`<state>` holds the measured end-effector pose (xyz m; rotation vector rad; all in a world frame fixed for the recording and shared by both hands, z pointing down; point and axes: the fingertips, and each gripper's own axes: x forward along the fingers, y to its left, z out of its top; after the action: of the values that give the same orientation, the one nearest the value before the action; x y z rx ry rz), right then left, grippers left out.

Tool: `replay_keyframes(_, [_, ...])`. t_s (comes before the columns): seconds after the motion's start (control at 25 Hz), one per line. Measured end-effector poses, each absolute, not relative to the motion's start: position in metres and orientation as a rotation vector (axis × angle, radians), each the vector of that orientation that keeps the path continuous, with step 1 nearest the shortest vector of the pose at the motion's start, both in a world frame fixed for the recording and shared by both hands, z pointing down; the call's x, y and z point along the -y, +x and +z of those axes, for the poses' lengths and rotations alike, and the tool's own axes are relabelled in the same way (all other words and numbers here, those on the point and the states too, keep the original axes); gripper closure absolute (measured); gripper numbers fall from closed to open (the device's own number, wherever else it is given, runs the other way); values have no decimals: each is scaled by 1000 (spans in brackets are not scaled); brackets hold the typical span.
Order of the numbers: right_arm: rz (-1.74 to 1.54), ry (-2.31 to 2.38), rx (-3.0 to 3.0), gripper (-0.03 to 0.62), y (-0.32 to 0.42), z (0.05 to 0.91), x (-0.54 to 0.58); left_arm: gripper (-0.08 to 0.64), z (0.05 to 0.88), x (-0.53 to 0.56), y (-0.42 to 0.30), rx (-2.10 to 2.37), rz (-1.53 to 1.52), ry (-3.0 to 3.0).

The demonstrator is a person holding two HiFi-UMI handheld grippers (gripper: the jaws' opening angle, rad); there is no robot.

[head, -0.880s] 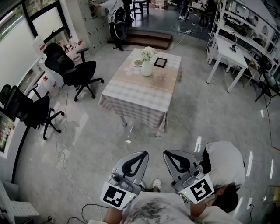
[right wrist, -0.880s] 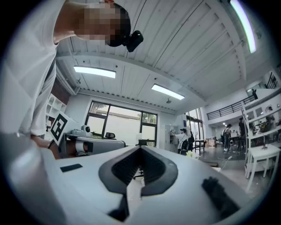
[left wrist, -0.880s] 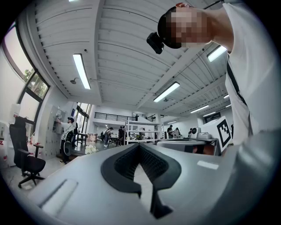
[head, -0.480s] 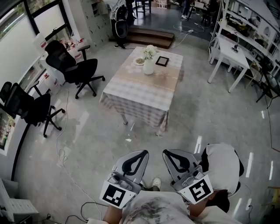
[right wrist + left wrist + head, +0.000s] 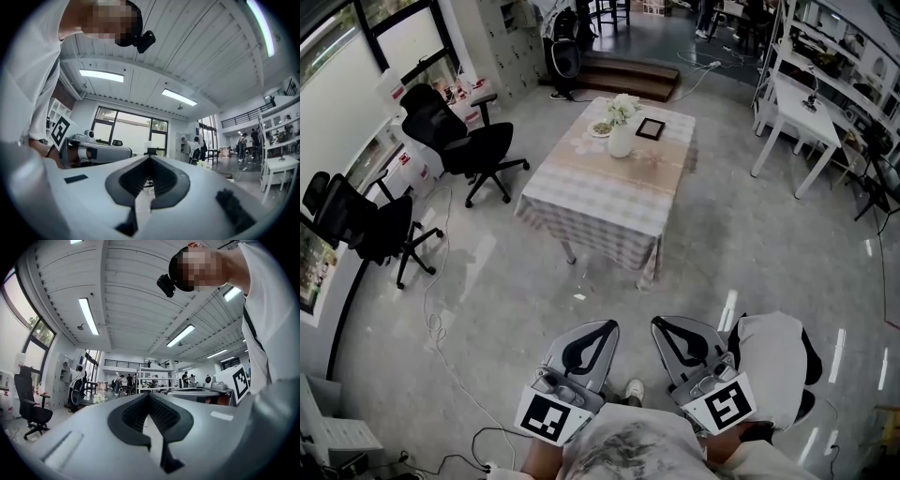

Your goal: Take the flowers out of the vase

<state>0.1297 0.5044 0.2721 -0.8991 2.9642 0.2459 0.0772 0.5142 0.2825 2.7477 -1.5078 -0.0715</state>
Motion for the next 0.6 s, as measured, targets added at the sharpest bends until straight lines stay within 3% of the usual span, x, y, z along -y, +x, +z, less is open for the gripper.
replay_keyframes(0.6, [257,-942,-2976,577,93,280,-432,552,294,-443,40,1488,-67,2744])
